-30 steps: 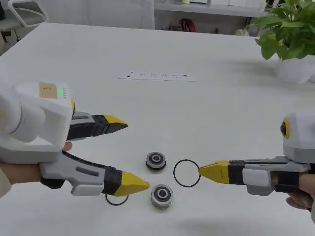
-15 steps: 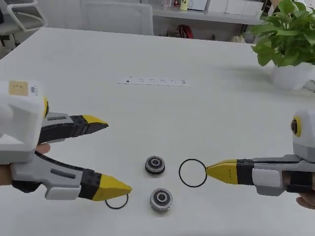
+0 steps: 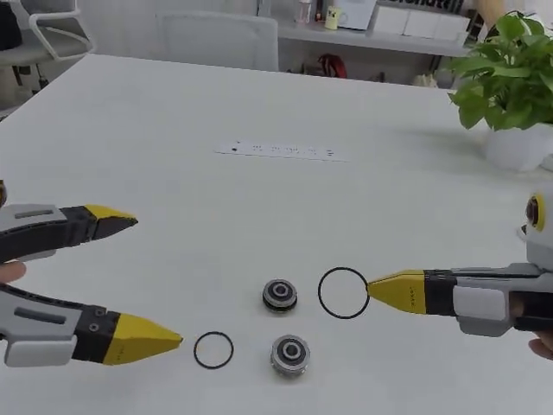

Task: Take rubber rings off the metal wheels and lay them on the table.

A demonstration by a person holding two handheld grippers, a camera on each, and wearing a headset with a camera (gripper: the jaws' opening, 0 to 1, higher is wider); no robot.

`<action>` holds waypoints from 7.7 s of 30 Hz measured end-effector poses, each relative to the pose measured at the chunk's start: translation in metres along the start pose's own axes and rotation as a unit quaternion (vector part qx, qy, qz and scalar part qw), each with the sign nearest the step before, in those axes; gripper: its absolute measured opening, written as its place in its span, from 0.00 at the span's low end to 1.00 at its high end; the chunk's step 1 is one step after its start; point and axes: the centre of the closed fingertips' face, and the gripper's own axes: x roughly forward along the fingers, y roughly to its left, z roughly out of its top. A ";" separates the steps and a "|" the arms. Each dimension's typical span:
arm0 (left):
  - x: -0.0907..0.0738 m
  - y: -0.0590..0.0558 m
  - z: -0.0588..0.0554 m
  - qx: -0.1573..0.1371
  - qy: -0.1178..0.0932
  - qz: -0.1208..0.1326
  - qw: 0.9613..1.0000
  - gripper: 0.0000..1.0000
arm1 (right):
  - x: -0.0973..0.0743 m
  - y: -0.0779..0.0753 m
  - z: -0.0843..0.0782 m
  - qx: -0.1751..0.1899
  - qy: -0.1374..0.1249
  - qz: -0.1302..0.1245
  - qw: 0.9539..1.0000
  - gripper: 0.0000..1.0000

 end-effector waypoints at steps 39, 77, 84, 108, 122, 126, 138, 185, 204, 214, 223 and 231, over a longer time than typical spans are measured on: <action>-0.068 -0.012 -0.042 -0.040 0.015 0.062 0.997 0.92 | 0.065 0.031 0.017 -0.030 0.019 0.049 0.998 0.00; -0.070 -0.005 -0.045 -0.050 -0.004 0.051 0.997 0.92 | 0.111 0.014 -0.033 0.004 0.097 0.040 0.994 0.00; -0.071 -0.002 -0.045 -0.049 -0.005 0.049 0.998 0.92 | 0.116 0.012 -0.042 0.004 0.113 0.037 0.993 0.00; -0.079 -0.002 -0.053 -0.050 -0.009 0.039 0.998 0.92 | 0.127 0.001 -0.067 0.013 0.141 0.016 0.990 0.00; -0.069 0.001 -0.052 -0.057 -0.016 0.033 0.998 0.94 | 0.130 -0.007 -0.077 0.014 0.154 0.011 0.988 0.00; -0.067 0.001 -0.051 -0.056 -0.014 0.031 0.998 0.94 | 0.131 -0.011 -0.083 0.010 0.158 0.003 0.987 0.00; -0.069 0.001 -0.051 -0.056 -0.011 0.037 0.998 0.94 | 0.130 -0.032 -0.083 -0.013 0.157 -0.024 0.987 0.00; -0.061 -0.012 -0.042 -0.040 0.016 0.045 0.998 0.93 | 0.084 -0.068 -0.006 -0.007 0.007 -0.070 0.998 0.13; -0.057 -0.022 -0.026 -0.041 0.011 0.061 0.997 0.94 | 0.068 -0.068 0.011 -0.064 -0.021 -0.068 0.995 0.17; -0.053 -0.021 -0.016 -0.040 0.005 0.055 0.998 0.94 | 0.064 -0.066 0.019 -0.079 -0.030 -0.063 0.994 0.20; -0.050 -0.017 -0.011 -0.038 0.004 0.052 0.998 0.94 | 0.053 -0.062 0.037 -0.084 -0.062 -0.065 0.992 0.22; -0.046 -0.013 -0.003 -0.037 -0.004 0.049 0.998 0.95 | 0.048 -0.055 0.048 -0.103 -0.077 -0.063 0.990 0.23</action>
